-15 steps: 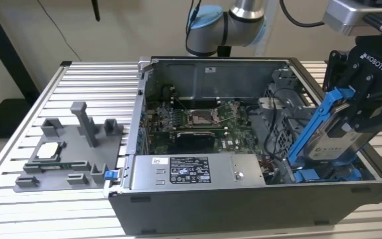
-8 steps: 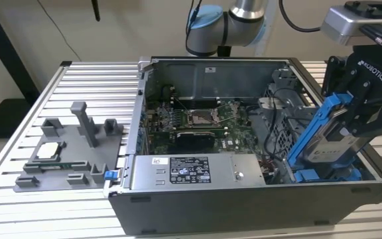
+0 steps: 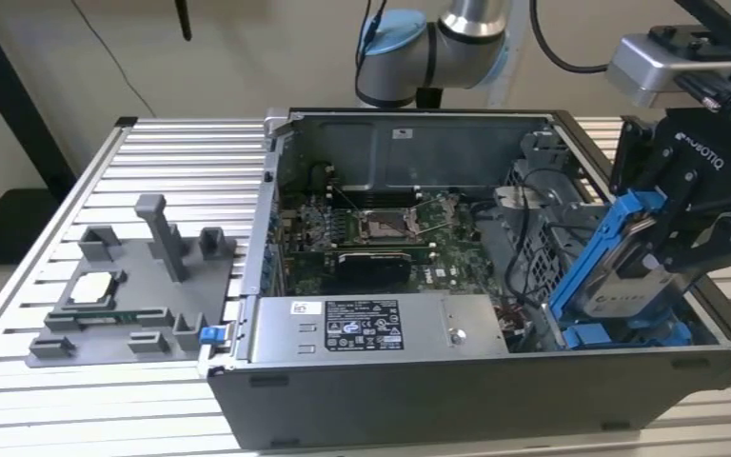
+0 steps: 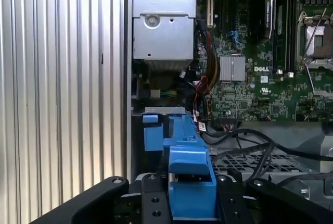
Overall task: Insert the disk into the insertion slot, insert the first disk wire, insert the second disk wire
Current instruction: 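Insert the disk into the insertion slot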
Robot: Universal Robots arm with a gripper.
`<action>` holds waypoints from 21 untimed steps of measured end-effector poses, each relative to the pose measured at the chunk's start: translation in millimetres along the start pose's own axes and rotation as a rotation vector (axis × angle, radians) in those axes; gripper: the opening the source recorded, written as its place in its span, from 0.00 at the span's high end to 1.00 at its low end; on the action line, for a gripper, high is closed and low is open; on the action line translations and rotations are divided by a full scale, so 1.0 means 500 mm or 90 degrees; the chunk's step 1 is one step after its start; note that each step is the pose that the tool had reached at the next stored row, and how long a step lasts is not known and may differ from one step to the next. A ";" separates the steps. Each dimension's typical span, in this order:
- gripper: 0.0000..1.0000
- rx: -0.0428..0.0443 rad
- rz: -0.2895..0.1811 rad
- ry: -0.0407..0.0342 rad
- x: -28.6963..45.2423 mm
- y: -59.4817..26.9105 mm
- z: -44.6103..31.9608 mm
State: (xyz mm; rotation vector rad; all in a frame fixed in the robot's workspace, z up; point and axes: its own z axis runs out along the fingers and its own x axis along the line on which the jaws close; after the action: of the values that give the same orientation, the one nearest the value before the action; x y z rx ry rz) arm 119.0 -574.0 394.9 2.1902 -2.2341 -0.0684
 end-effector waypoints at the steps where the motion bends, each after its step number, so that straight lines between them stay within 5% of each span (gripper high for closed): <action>1: 1.00 0.0000 0.000 -0.0002 0.000 0.000 0.004; 9: 1.00 -0.0001 0.000 -0.0007 0.001 -0.002 0.028; 21: 1.00 -0.0001 0.000 -0.0008 0.001 -0.002 0.031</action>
State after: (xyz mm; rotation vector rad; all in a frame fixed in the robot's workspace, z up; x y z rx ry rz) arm 119.2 -574.0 379.4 2.1908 -2.2347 -0.0698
